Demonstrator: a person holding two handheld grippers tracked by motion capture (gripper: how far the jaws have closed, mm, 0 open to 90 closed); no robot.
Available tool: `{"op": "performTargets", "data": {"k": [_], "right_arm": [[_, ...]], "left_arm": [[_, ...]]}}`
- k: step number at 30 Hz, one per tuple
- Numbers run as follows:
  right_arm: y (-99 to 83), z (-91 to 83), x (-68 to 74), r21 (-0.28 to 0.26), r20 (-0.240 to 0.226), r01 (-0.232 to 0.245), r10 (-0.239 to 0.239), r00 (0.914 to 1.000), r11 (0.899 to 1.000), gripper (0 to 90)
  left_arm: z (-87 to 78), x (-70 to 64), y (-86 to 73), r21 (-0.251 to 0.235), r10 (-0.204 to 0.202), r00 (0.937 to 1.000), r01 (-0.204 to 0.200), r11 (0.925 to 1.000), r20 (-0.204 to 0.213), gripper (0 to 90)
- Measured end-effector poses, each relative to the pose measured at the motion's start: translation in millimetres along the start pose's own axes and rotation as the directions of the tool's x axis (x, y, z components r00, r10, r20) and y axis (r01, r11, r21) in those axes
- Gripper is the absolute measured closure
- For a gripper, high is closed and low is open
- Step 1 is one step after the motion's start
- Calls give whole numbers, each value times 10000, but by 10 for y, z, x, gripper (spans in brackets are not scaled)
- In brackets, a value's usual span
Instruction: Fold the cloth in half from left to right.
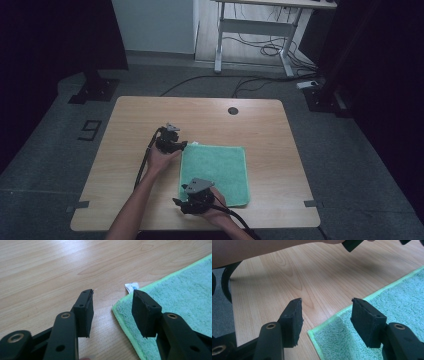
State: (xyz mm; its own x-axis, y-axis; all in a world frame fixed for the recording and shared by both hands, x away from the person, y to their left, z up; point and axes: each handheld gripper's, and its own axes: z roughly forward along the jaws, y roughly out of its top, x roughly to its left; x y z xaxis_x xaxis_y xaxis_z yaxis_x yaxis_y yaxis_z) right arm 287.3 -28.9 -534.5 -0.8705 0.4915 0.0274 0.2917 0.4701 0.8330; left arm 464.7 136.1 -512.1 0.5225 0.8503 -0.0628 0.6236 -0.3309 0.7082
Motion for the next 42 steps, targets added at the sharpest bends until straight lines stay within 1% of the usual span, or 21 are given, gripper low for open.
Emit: {"op": "performTargets", "data": {"k": [2, 5, 6, 7, 8, 10, 13, 17, 19, 21, 25, 28, 30, 31, 33, 36, 37, 38, 39, 40, 42], "right_arm": [[0, 11, 18, 11, -51, -16, 16, 10000, 10000, 427], [-4, 26, 37, 24, -102, -21, 21, 9999, 10000, 429], [-8, 39, 50, 82, -135, -17, 18, 9999, 10000, 434], [-9, 47, 57, 94, -156, -24, 25, 9999, 10000, 435], [-10, 50, 62, 119, -164, 0, 1, 9999, 9999, 437], [-12, 60, 72, 135, -189, 35, -33, 9998, 9999, 437], [-22, 69, 87, 194, -197, 86, -82, 9998, 9998, 437], [-38, 71, 79, 282, -103, 130, -127, 9999, 9995, 437], [-52, 75, 62, 343, -63, 73, -71, 10000, 9994, 438], [-67, 81, 48, 394, -71, 9, -6, 10000, 9992, 439], [-86, 83, 59, 517, -111, 96, -90, 9999, 9986, 444], [-104, 95, 77, 678, -117, 155, -147, 9998, 9976, 450], [-123, 107, 92, 899, -6, 250, -250, 9997, 9956, 453], [-135, 112, 98, 992, 47, 248, -254, 9997, 9948, 461], [-144, 102, 103, 986, 254, 290, -316, 9992, 9947, 488], [-146, 89, 83, 1022, 440, 74, -120, 9990, 9947, 539], [-146, 89, 83, 1022, 440, 74, -120, 9990, 9947, 539], [-138, 75, 91, 1138, 592, 94, -162, 9981, 9935, 581], [-138, 75, 91, 1138, 592, 94, -162, 9981, 9935, 581], [-139, 65, 93, 1163, 636, 34, -109, 9979, 9932, 652], [-139, 60, 79, 1163, 731, -68, -17, 9973, 9932, 722]], "left_arm": [[10, -6, 13, -66, 34, 10000, -34, 10000, -41, 528], [35, -9, 13, -41, 36, 10000, -36, 10000, -53, 549], [75, -3, -1, 135, 72, 10000, -71, 9999, -66, 553], [75, -3, -1, 135, 72, 10000, -71, 9999, -66, 554], [112, 6, -16, 278, 34, 10000, -33, 9996, -25, 555], [140, 4, -23, 280, -37, 10000, 37, 9996, -9, 559], [186, -8, -28, 318, 15, 10000, -15, 9995, -6, 569], [244, -16, -40, 452, -19, 10000, 21, 9990, -33, 577], [292, -19, -56, 614, -28, 10000, 31, 9981, -58, 587], [301, -18, -60, 584, -37, 10000, 41, 9983, -69, 595], [304, -31, -62, 581, 96, 9998, -86, 9983, -162, 639], [307, -59, -63, 564, 205, 9998, -203, 9982, -28, 718], [307, -82, -61, 596, 268, 9996, -268, 9979, 11, 765], [307, -82, -61, 596, 268, 9996, -268, 9979, 11, 787], [307, -98, -61, 610, 316, 9995, -317, 9976, 38, 812], [306, -99, -62, 619, 285, 9996, -290, 9977, 92, 829], [306, -99, -62, 619, 285, 9996, -290, 9977, 92, 839], [307, -104, -62, 609, 271, 9996, -278, 9978, 117, 845], [307, -104, -62, 609, 271, 9996, -278, 9978, 117, 850], [306, -108, -61, 631, 286, 9995, -292, 9976, 109, 854], [304, -110, -60, 652, 268, 9996, -275, 9975, 121, 855]]}}
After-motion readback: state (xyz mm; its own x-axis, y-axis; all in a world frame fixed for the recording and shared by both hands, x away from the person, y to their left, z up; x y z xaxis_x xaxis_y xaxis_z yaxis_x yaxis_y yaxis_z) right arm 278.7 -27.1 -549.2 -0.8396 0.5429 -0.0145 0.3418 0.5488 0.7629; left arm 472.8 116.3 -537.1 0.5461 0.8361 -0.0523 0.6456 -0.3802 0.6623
